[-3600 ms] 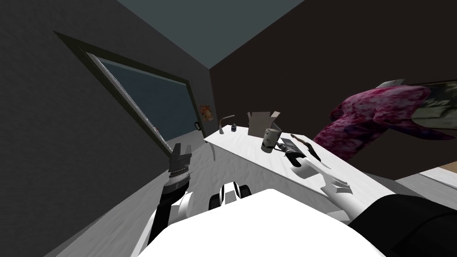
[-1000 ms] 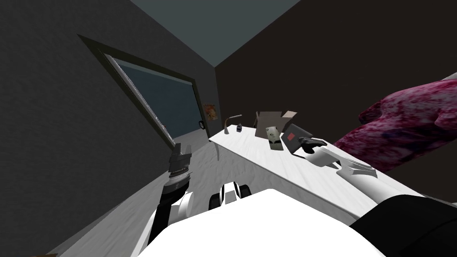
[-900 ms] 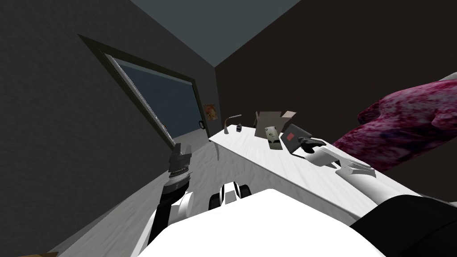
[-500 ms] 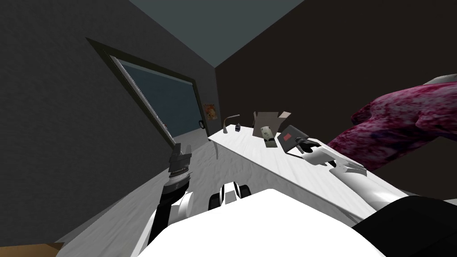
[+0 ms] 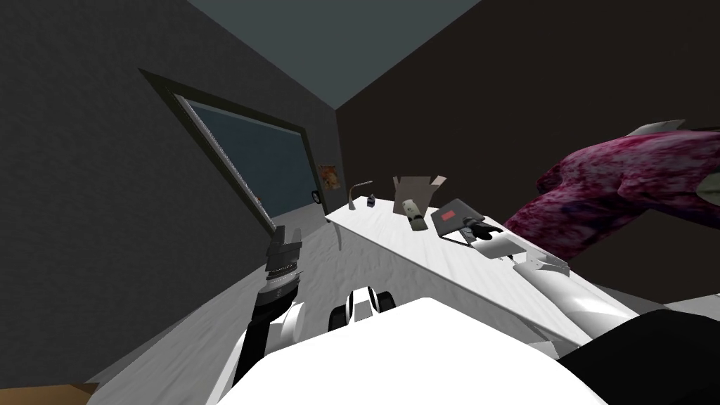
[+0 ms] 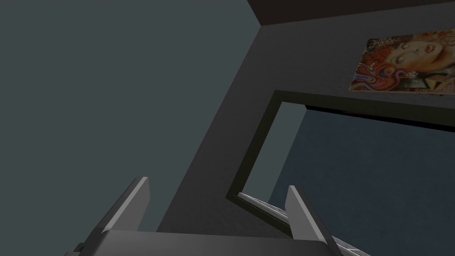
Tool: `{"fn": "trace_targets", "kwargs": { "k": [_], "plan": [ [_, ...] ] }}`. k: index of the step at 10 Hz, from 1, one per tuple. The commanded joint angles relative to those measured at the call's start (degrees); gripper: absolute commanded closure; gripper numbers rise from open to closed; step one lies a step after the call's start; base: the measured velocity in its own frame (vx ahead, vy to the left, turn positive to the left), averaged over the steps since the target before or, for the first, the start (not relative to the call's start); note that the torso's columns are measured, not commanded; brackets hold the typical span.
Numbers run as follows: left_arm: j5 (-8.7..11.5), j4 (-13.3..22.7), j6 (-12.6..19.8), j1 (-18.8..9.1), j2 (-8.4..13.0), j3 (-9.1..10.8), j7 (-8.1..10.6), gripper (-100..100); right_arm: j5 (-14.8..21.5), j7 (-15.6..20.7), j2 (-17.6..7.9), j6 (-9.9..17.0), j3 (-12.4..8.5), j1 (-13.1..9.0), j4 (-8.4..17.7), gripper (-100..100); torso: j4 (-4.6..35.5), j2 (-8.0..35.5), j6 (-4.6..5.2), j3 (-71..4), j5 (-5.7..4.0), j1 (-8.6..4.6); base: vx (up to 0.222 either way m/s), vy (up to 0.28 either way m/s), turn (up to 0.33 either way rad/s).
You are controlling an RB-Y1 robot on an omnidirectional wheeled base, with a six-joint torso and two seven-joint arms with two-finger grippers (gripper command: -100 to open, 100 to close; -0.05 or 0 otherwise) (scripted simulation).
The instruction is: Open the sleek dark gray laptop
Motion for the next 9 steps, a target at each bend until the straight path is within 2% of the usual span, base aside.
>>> {"fn": "trace_targets", "kwargs": {
  "k": [1, 9],
  "plan": [
    [0.0, 0.0, 0.0, 0.0, 0.0, 0.00, 0.00, 0, -1.2, -1.5, 1.9, -2.1, -0.1, -1.4, 1.7, 100, 0.1, -0.1, -0.06, -0.1, 0.21, 0.19, -0.047, -0.066, -0.055],
    [0.0, 0.0, 0.0, 0.0, 0.0, 0.00, 0.00, 0, -5.6, -7.0, 9.5, -10.0, -0.3, -6.7, 8.3, 100, 0.0, -0.2, -0.27, -0.1, 0.09, 0.04, -0.057, -0.077, -0.024]
  ]
}}
